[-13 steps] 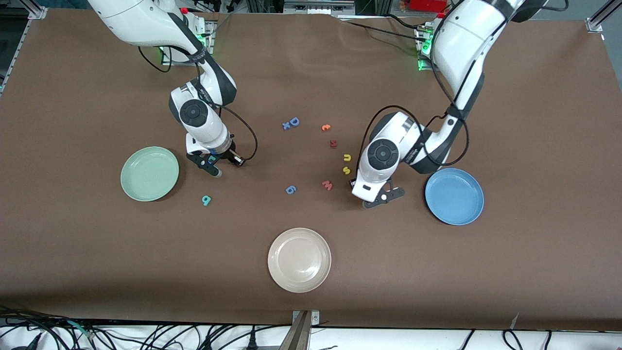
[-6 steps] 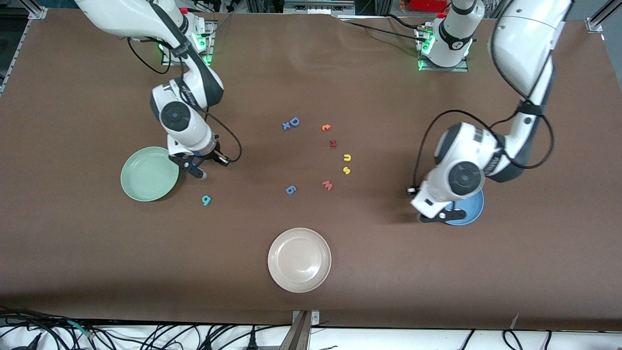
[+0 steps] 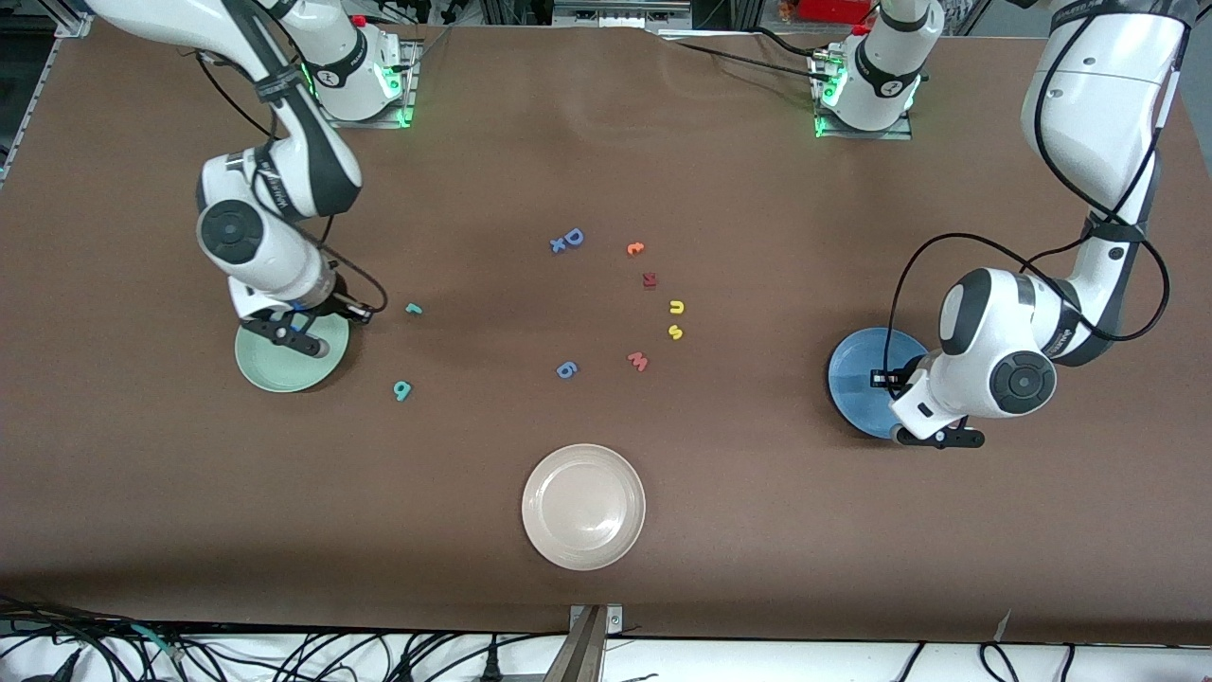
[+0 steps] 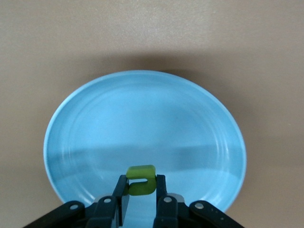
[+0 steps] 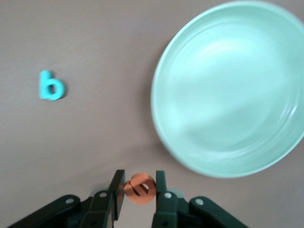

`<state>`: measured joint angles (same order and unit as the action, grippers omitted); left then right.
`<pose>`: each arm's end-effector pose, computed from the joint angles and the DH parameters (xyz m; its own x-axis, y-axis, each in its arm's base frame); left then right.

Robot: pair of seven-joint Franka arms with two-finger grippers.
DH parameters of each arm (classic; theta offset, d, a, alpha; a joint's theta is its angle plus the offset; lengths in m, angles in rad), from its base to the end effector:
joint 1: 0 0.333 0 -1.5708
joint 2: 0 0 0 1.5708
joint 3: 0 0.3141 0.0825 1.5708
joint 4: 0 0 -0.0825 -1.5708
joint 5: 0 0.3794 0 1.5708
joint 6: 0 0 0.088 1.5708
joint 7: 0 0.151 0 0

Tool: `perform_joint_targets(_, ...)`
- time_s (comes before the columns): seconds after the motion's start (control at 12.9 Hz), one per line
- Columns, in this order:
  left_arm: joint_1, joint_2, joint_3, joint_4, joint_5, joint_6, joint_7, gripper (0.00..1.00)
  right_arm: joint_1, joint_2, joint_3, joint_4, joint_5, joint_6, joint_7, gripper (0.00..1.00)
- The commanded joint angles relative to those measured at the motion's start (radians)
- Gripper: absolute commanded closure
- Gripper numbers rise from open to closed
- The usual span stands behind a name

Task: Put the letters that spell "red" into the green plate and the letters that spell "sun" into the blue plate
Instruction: 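Carry the green letter to the blue plate and orange to the mint plate, then reach the right gripper to the teal letter while the left gripper reaches yellow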

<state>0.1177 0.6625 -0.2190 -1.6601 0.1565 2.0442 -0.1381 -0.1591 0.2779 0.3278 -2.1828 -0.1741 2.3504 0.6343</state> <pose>0.6362 -0.0429 0.1695 0.9665 -0.0225 -0.2558 -0.0278 -0.9995 -0.0174 0.5345 0.0869 0.2176 0.9387 -0.3396 -0.0599 -0.3352 -0.9393 0.0733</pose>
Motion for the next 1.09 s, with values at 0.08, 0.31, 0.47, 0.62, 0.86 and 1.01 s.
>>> perform_joint_targets(0.08, 0.008, 0.012, -0.008, -0.069, 0.002, 0.120, 0.023, 1.00, -0.127, -0.013, 0.020, -0.009, -0.010, -0.010, -0.201, 0.92)
perform_joint_targets(0.31, 0.007, -0.010, -0.013, -0.069, 0.002, 0.097, 0.022, 0.00, -0.180, 0.012, 0.016, 0.007, -0.005, -0.003, -0.290, 0.92)
perform_joint_targets(0.47, -0.004, -0.047, -0.016, -0.069, 0.000, 0.047, 0.015, 0.00, -0.201, 0.027, -0.010, 0.011, -0.005, 0.003, -0.355, 0.90)
perform_joint_targets(0.62, -0.023, -0.110, -0.045, -0.069, 0.000, -0.025, 0.008, 0.00, -0.201, 0.030, -0.027, 0.017, -0.005, 0.003, -0.366, 0.60)
perform_joint_targets(0.86, -0.024, -0.144, -0.169, -0.064, -0.002, -0.041, -0.186, 0.00, -0.200, 0.030, -0.027, 0.026, -0.002, 0.003, -0.349, 0.25)
perform_joint_targets(1.01, -0.035, -0.142, -0.242, -0.052, 0.000, -0.032, -0.380, 0.00, -0.192, 0.029, -0.026, 0.026, 0.007, 0.001, -0.323, 0.24)
